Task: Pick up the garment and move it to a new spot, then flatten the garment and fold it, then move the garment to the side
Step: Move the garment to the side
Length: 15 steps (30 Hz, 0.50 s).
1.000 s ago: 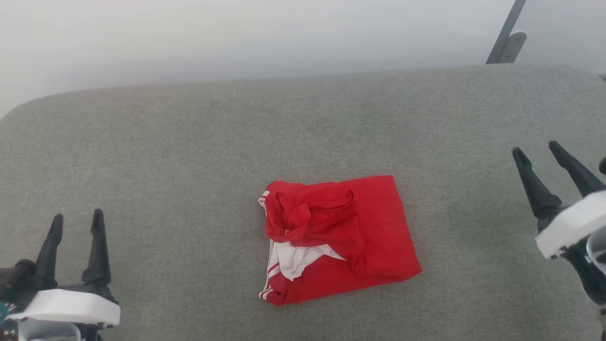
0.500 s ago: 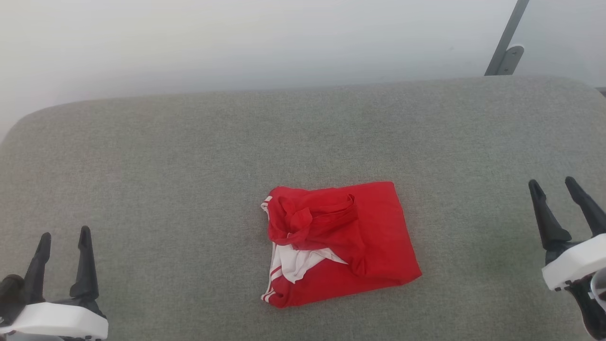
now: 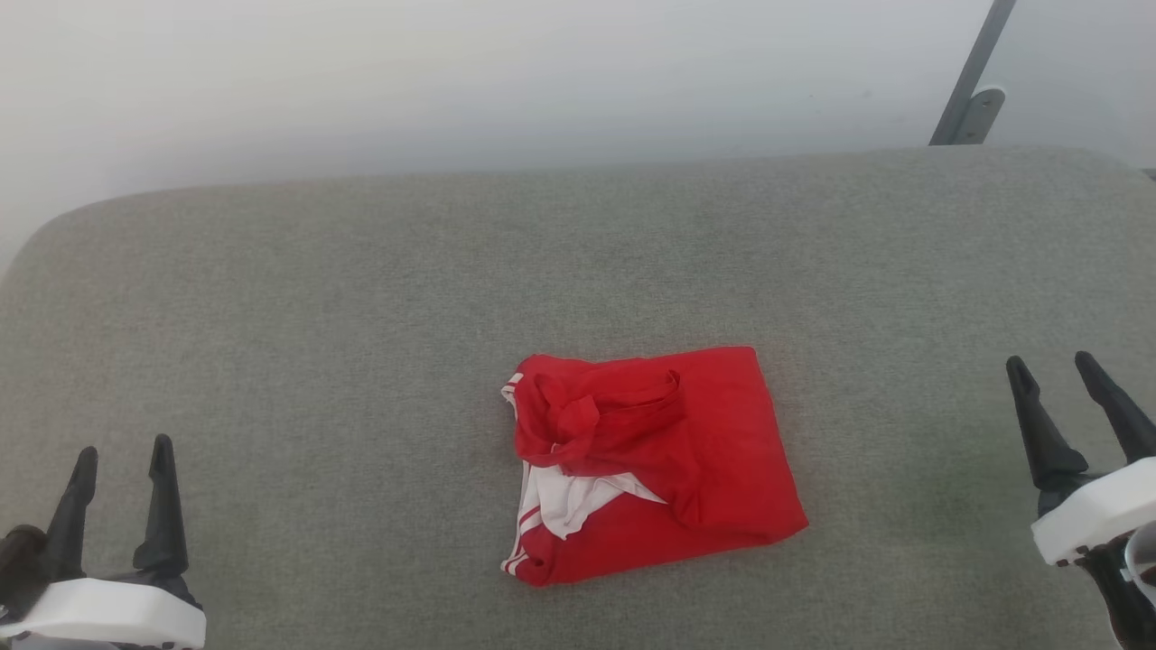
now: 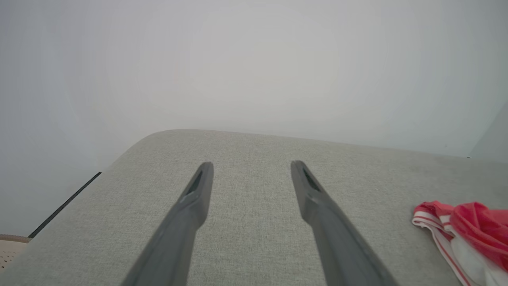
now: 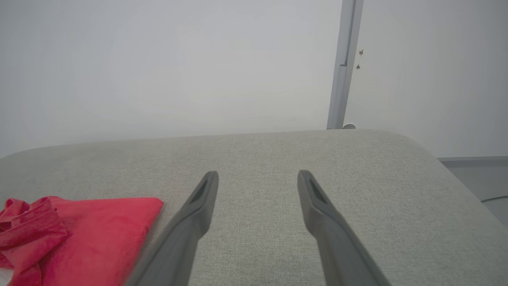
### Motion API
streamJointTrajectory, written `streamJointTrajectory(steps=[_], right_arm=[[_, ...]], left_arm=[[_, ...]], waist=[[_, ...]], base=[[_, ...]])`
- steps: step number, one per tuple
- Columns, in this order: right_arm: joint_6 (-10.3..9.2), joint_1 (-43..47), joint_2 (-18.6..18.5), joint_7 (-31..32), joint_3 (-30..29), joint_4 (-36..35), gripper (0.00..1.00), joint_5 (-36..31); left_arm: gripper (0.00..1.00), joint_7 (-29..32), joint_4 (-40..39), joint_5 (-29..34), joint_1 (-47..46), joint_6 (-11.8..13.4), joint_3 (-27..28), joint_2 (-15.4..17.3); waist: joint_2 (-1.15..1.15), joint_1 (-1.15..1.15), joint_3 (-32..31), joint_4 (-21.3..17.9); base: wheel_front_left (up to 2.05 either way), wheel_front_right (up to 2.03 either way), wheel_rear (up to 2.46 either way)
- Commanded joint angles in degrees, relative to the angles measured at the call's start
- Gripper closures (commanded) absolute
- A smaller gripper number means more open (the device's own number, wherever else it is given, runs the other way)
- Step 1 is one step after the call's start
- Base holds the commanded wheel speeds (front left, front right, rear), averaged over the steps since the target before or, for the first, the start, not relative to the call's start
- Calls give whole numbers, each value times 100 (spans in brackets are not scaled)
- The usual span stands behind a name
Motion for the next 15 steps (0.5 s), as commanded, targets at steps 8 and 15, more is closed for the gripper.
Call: streamJointTrajectory(steps=[8, 15], right_arm=[[0, -171, -73, 689, 576, -231, 0, 348], [0, -580, -316, 1959, 1292, -402, 0, 914]], left_arm=[[0, -24, -58, 0, -41, -15, -148, -61], [0, -23, -25, -11, -115, -20, -352, -176]], waist=[[0, 0, 63, 245], [0, 0, 197, 580]], base=[[0, 0, 0], [0, 0, 0]])
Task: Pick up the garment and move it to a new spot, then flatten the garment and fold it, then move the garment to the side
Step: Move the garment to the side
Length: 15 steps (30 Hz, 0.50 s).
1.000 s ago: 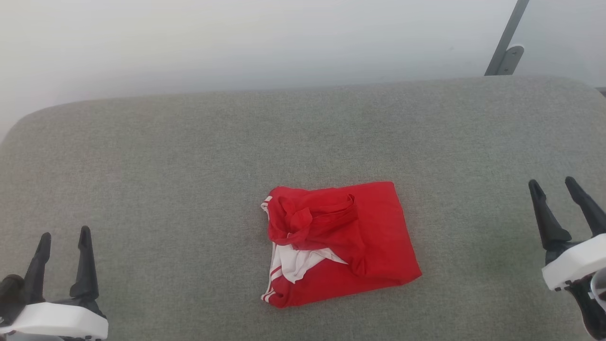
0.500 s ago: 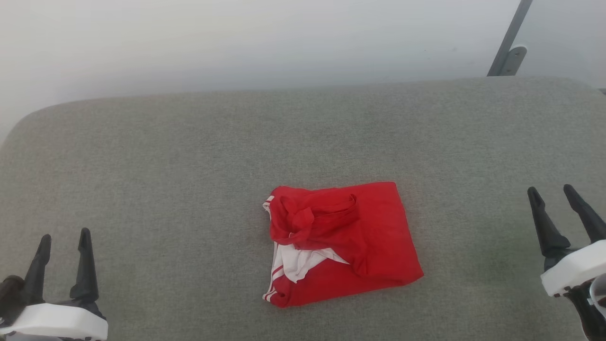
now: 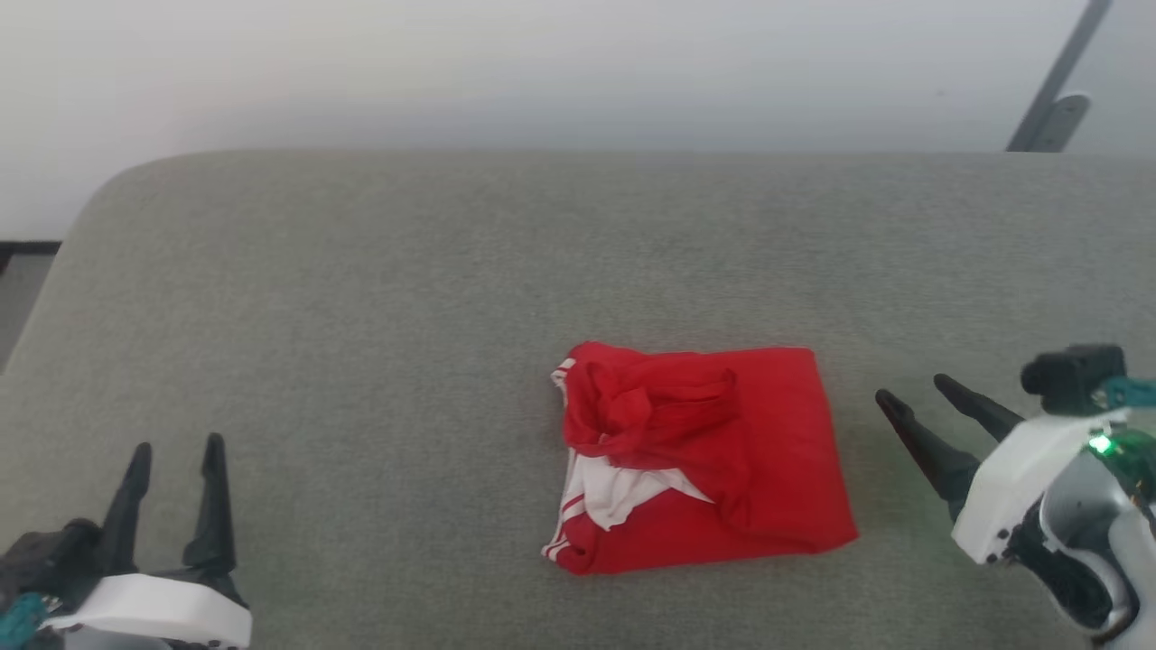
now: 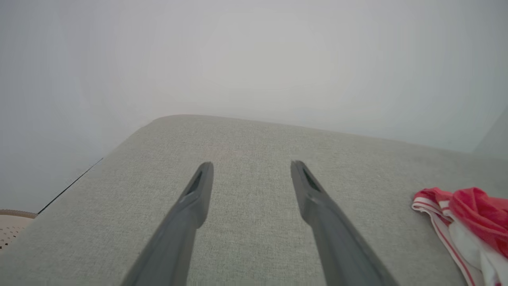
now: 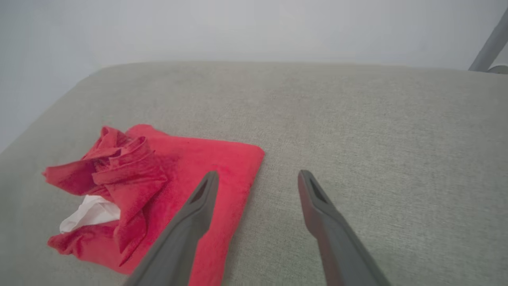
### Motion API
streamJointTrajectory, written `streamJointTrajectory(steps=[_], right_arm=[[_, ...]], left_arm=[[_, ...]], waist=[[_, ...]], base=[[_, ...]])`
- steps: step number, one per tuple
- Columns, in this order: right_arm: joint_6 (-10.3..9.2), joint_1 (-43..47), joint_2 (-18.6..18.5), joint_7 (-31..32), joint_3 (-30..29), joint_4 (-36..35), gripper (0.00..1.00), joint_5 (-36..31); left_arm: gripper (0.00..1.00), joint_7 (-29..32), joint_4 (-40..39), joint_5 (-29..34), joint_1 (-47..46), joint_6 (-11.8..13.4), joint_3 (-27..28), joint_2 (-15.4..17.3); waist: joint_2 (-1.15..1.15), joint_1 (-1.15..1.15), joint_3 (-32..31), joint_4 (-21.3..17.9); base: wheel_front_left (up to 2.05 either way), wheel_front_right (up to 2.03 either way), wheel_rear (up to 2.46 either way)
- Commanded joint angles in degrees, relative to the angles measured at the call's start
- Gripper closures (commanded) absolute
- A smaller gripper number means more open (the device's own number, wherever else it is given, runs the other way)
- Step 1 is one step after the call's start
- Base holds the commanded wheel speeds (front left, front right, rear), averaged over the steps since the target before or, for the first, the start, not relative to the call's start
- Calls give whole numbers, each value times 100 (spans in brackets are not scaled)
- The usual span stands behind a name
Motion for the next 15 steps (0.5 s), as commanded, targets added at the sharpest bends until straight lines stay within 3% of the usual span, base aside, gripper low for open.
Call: streamJointTrajectory(steps=[1, 10, 15], right_arm=[[0, -144, -91, 254, 62, -10, 0, 89], [0, -631, -435, 2152, 324, 5, 0, 254], [0, -715, -409, 2934, 225, -41, 0, 188]], left_arm=[[0, -24, 1, -17, -115, -16, -53, -32], [0, -24, 48, -84, -330, -20, -294, -165], [0, -24, 79, -110, -469, -21, -426, -230]], waist=[[0, 0, 92, 149], [0, 0, 459, 602], [0, 0, 698, 777]], base=[[0, 0, 0], [0, 0, 0], [0, 0, 0]])
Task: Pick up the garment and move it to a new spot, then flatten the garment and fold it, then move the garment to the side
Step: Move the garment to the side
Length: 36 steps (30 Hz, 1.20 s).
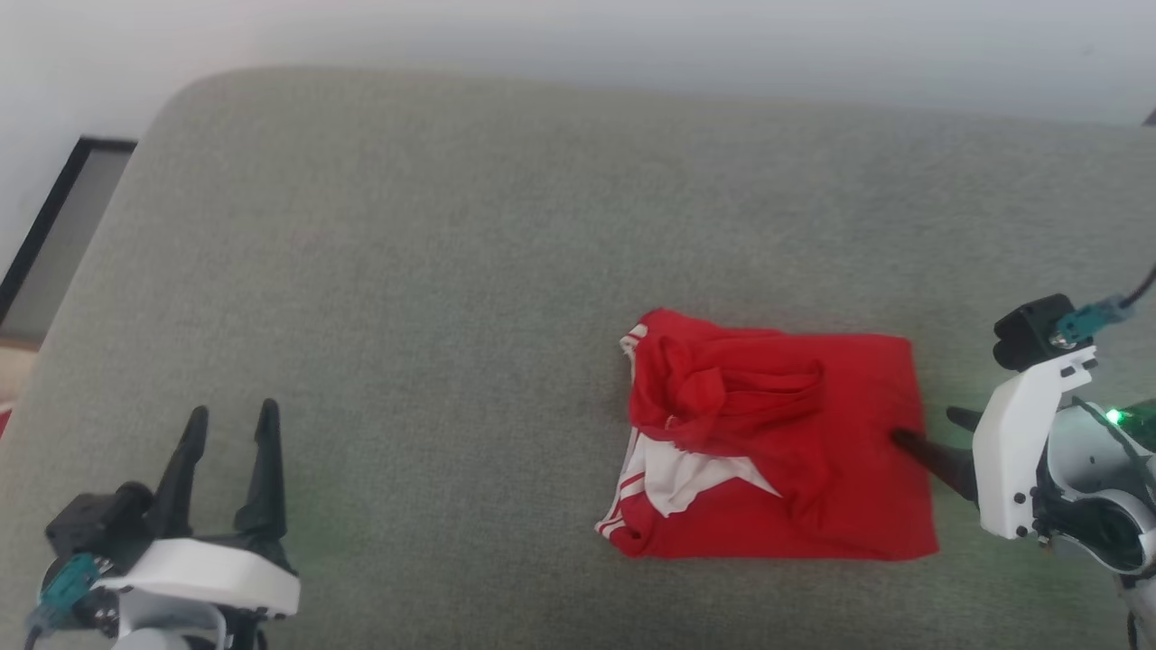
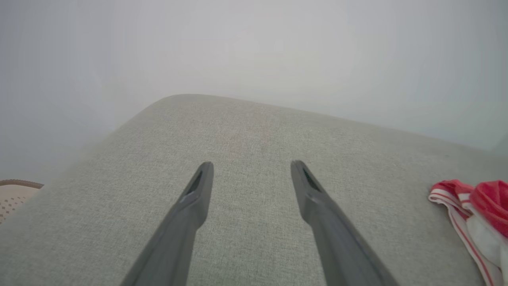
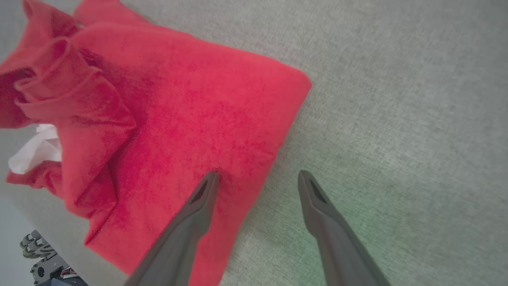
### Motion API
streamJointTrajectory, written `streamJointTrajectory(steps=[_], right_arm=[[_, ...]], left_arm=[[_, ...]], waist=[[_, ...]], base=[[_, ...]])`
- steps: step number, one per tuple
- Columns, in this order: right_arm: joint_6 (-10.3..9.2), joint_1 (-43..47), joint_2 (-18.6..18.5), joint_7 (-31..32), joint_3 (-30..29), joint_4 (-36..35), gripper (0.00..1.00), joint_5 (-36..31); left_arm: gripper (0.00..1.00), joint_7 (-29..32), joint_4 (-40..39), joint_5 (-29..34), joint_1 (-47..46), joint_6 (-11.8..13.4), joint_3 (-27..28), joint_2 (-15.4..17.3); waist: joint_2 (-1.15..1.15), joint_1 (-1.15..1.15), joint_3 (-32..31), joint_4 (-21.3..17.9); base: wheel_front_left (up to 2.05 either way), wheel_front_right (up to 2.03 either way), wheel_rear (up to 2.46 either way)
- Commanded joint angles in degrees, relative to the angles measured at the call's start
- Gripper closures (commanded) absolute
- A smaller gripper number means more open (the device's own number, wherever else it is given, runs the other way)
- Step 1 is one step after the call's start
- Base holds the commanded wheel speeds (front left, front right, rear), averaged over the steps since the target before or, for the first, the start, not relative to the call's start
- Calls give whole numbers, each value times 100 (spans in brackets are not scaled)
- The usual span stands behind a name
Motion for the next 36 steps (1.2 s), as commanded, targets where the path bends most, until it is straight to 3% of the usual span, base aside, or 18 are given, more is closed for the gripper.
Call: streamJointTrajectory(steps=[1, 10, 12, 28, 36], right_arm=[[1, -49, 41, 192, -16, -9, 0, -85], [1, -53, 570, 916, 7, 318, 0, -248], [2, -46, 666, 1017, 78, 324, 100, -221], [-1, -412, 325, 1142, -336, -245, 100, -374], [-1, -840, -95, 927, -593, -235, 100, -566]], left_arm=[[0, -24, 25, -27, -131, -20, -53, -30], [0, -24, 115, -68, -391, -17, -178, -124], [0, -24, 139, -62, -436, -17, -201, -129], [0, -24, -7, 29, -561, -17, -202, 16], [0, -23, -163, 55, -718, -17, -360, 130]], waist=[[0, 0, 177, 133], [0, 0, 492, 288], [0, 0, 519, 306], [0, 0, 500, -87], [0, 0, 566, -500]], base=[[0, 0, 0], [0, 0, 0], [0, 0, 0], [0, 0, 0], [0, 0, 0]])
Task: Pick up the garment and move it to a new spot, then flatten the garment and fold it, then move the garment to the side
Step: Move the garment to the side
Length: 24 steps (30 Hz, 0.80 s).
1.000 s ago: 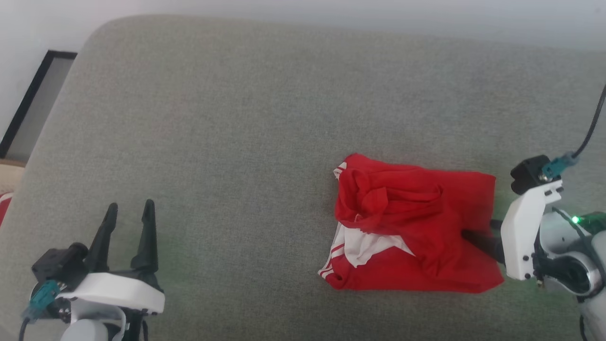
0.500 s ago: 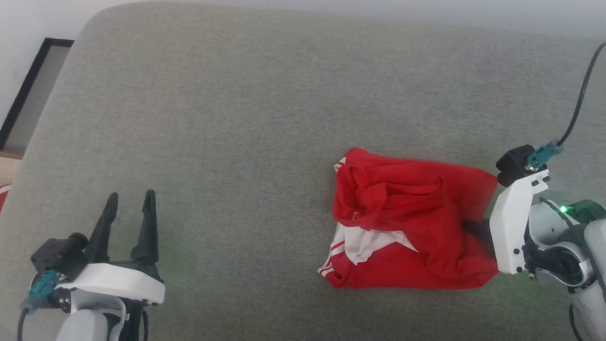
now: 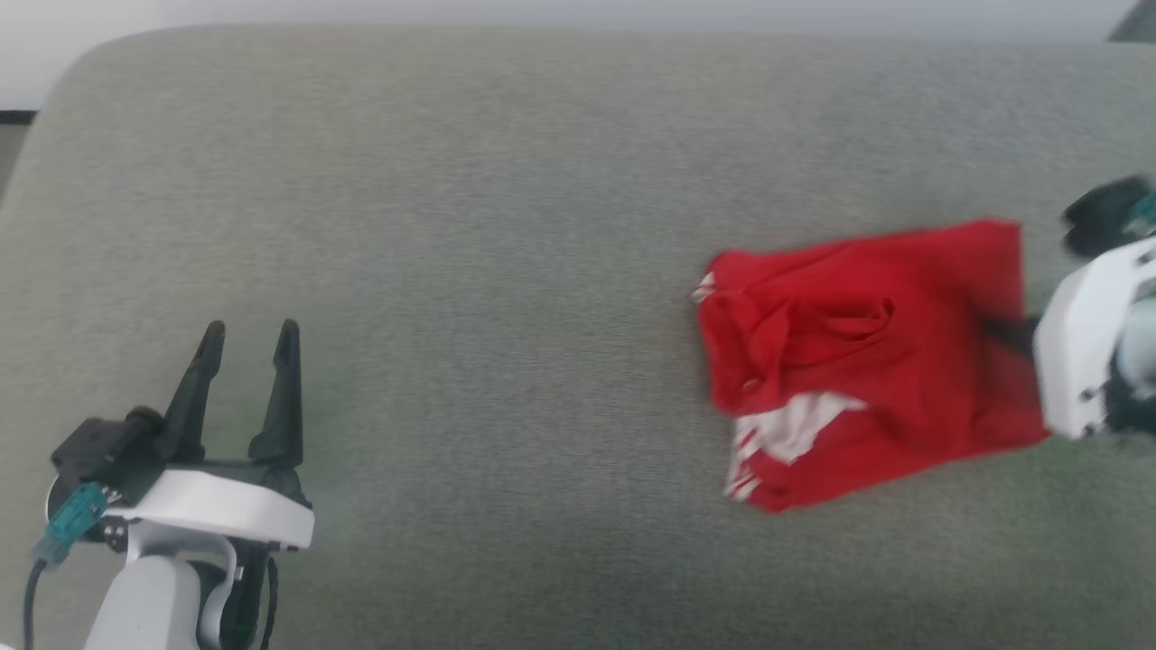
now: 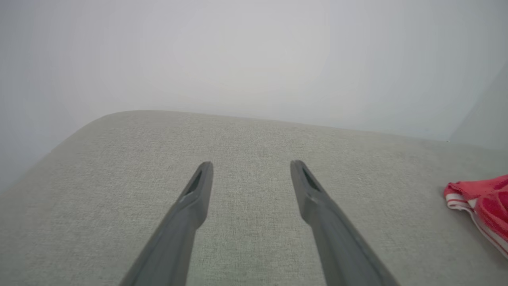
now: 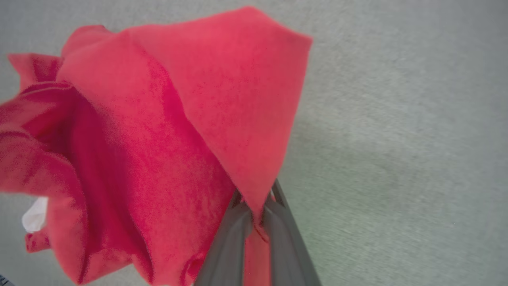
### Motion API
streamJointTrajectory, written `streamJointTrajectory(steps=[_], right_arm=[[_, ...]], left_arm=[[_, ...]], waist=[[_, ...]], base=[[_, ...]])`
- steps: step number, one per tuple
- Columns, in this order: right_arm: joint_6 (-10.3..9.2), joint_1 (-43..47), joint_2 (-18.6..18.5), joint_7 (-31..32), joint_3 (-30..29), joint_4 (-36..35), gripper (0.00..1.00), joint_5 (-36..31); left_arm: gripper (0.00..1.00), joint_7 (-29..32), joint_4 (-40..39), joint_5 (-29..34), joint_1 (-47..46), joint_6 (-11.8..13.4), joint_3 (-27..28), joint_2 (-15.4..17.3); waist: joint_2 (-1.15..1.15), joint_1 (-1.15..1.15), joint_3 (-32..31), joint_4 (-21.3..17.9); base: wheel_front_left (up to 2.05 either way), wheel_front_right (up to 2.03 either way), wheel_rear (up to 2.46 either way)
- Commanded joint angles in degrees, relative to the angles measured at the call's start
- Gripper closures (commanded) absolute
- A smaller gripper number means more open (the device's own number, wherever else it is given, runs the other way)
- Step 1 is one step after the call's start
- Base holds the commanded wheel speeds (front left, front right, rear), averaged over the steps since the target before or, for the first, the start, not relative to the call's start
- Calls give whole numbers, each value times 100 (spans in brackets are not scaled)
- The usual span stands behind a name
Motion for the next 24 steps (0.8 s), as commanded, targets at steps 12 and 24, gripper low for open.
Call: streamJointTrajectory(steps=[12, 24], right_arm=[[-2, -958, -625, -711, -104, 544, 100, -302], [-2, -1897, -935, -1835, -105, 1652, 100, -804]], left_arm=[[0, -23, -46, 97, -641, -12, -531, 142], [0, -22, -114, 119, -1339, -12, -1082, 327]], waist=[[0, 0, 373, -768], [0, 0, 882, -1310]], base=[[0, 0, 0], [0, 0, 0]])
